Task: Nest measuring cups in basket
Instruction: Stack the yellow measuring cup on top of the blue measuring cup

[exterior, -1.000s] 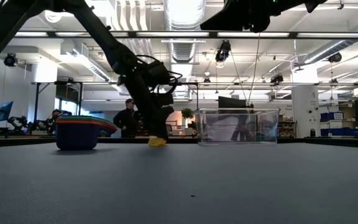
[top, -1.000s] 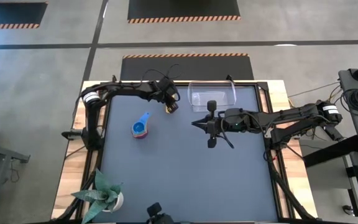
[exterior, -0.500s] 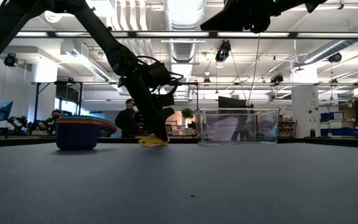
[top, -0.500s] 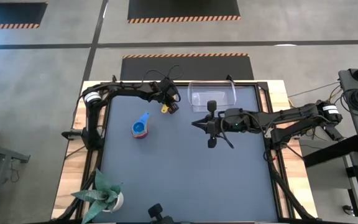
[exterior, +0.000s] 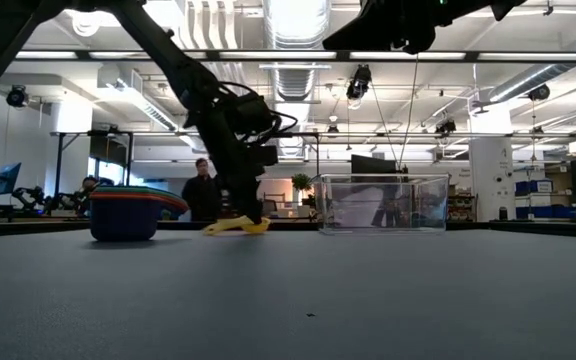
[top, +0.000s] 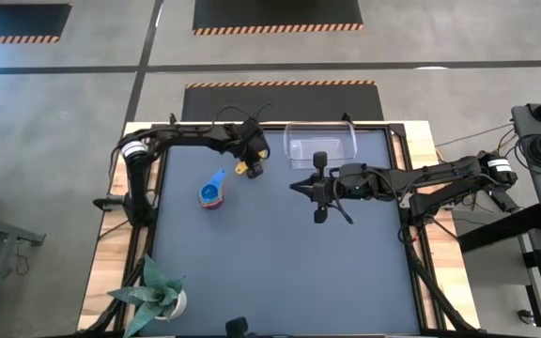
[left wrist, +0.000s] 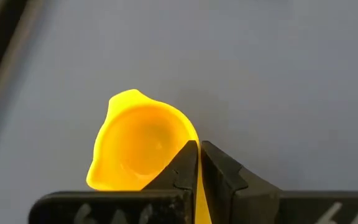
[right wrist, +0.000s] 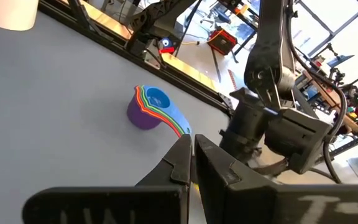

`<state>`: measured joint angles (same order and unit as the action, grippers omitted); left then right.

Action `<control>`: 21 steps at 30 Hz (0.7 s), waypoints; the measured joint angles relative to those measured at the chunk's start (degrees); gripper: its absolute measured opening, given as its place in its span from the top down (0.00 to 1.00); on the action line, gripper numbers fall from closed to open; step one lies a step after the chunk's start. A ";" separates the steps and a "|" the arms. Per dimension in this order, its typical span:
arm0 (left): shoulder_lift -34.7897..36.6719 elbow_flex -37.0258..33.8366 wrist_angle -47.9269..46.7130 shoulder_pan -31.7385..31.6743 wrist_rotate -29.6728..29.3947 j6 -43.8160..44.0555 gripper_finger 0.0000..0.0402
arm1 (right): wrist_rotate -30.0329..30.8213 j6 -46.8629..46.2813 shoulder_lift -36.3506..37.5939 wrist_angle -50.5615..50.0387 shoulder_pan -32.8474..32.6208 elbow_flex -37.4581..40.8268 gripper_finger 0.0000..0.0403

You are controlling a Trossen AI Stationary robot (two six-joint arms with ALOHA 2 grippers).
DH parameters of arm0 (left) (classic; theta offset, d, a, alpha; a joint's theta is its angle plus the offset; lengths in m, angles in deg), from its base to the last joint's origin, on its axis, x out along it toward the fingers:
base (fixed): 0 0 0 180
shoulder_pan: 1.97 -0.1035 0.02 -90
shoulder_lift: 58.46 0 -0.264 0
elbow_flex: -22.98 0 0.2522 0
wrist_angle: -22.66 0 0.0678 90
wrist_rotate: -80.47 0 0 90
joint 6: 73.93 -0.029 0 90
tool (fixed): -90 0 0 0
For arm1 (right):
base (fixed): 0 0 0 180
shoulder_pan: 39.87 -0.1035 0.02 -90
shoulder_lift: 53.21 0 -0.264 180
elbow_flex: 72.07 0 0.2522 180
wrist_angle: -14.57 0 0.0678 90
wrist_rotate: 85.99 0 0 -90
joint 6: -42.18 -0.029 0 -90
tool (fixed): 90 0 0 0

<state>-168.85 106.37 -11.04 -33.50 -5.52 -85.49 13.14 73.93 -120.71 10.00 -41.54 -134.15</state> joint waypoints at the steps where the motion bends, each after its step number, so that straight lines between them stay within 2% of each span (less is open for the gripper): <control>1: 0.51 0.00 -1.44 0.10 1.44 -1.68 1.00 | 0.00 0.06 0.00 0.04 0.00 0.00 0.98; 6: 2.15 0.00 -7.43 0.91 6.45 -10.09 1.00 | 0.00 0.28 0.00 0.03 0.00 0.00 0.98; 11: 2.71 0.00 -9.70 2.29 7.26 -14.43 1.00 | 0.00 0.35 0.00 0.04 0.00 0.02 0.98; 16: 2.69 0.01 -9.68 3.51 7.58 -13.09 0.99 | 0.00 0.35 0.00 0.04 0.00 0.00 0.98; 21: 2.69 0.02 -9.69 3.58 7.58 -13.69 0.90 | 0.00 0.30 0.00 0.02 0.00 0.00 0.98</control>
<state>-166.16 106.39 -20.73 -29.93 2.06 -99.17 13.14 74.23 -120.71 10.02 -41.54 -134.15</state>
